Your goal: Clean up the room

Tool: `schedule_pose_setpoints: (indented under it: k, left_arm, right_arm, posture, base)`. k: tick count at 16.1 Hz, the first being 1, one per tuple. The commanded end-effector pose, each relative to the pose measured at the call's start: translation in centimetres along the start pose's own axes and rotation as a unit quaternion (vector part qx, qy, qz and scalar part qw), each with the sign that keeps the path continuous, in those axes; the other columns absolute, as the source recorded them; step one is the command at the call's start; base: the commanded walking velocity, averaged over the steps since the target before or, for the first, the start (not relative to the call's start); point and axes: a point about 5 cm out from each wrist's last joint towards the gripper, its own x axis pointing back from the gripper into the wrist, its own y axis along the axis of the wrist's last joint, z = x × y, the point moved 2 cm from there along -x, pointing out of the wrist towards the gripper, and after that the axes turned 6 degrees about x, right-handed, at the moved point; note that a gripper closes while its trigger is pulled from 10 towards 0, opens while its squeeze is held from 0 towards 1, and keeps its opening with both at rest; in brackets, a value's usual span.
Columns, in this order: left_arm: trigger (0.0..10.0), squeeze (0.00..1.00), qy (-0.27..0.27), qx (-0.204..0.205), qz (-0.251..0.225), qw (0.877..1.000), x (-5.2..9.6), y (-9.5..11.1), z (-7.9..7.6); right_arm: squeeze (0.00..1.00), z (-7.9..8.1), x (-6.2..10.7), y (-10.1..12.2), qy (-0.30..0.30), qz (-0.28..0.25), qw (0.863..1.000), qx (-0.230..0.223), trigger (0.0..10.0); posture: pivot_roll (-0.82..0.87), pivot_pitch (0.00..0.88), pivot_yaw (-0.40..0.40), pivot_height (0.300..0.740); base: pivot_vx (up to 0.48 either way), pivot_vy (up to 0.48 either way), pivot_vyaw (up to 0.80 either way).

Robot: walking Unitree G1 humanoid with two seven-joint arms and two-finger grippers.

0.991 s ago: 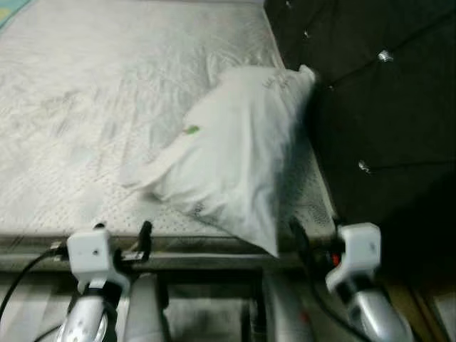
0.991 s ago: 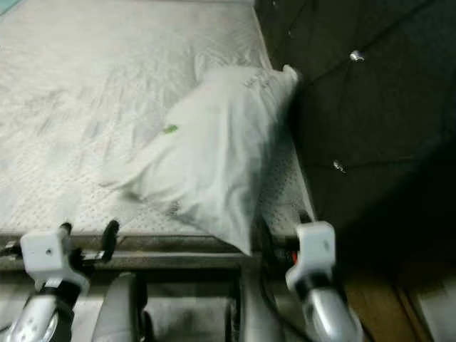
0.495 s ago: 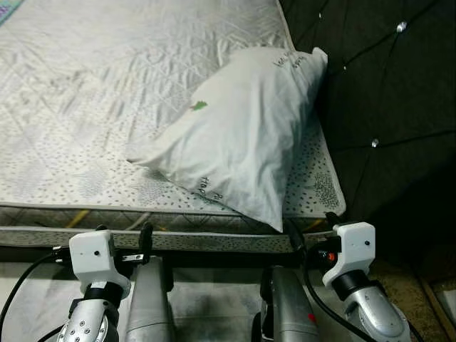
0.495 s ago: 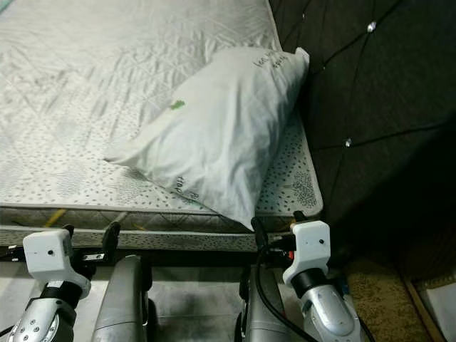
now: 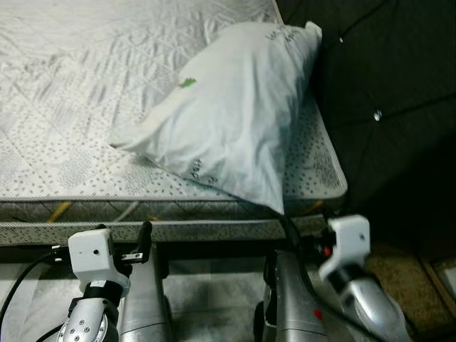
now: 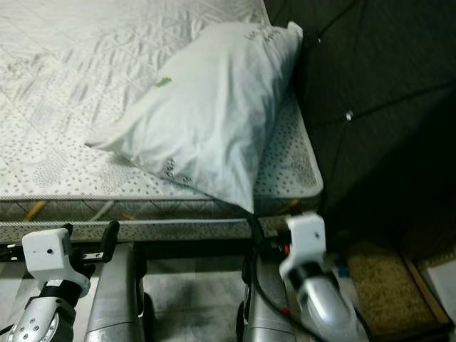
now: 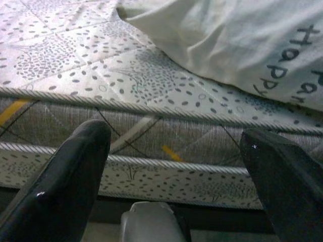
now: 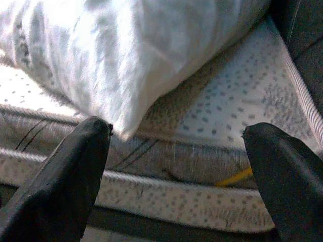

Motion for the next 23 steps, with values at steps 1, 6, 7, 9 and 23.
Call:
schedule_pose_setpoints:
  k: [1,6,7,9,23]
  left_arm:
    - [10.0,0.00,0.010,0.003,0.006,1.000,0.2,-0.2,0.3]
    - [10.0,0.00,0.017,-0.006,0.000,1.000,0.4,0.0,0.7]
    - [10.0,0.00,0.019,-0.008,-0.001,1.000,0.5,0.1,0.8]
    - [10.0,0.00,0.023,-0.014,0.001,1.000,0.8,0.0,1.1]
    - [10.0,0.00,0.019,-0.036,-0.023,0.999,-1.0,1.2,2.2]
  right_arm:
    - [0.00,-0.1,-0.2,-0.5,0.006,0.016,1.000,-0.007,10.0]
    - [0.00,3.0,-4.2,0.5,0.068,0.009,0.997,-0.041,10.0]
    - [0.00,3.6,-5.1,0.8,0.067,0.006,0.997,-0.049,10.0]
    - [0.00,4.6,-6.8,1.7,0.058,-0.012,0.997,-0.051,10.0]
    - [0.00,8.5,-12.1,3.0,0.074,-0.050,0.996,0.010,0.0]
  posture:
    - [-0.04,0.258,-0.049,0.508]
    - [0.00,0.254,-0.053,0.508]
    - [0.02,0.254,-0.052,0.508]
    - [0.03,0.245,-0.050,0.508]
    - [0.09,0.164,-0.032,0.508]
  base:
    - [0.000,0.000,0.00]
    - [0.000,0.000,0.00]
    - [0.000,0.000,0.00]
    - [0.000,0.000,0.00]
    - [0.000,0.000,0.00]
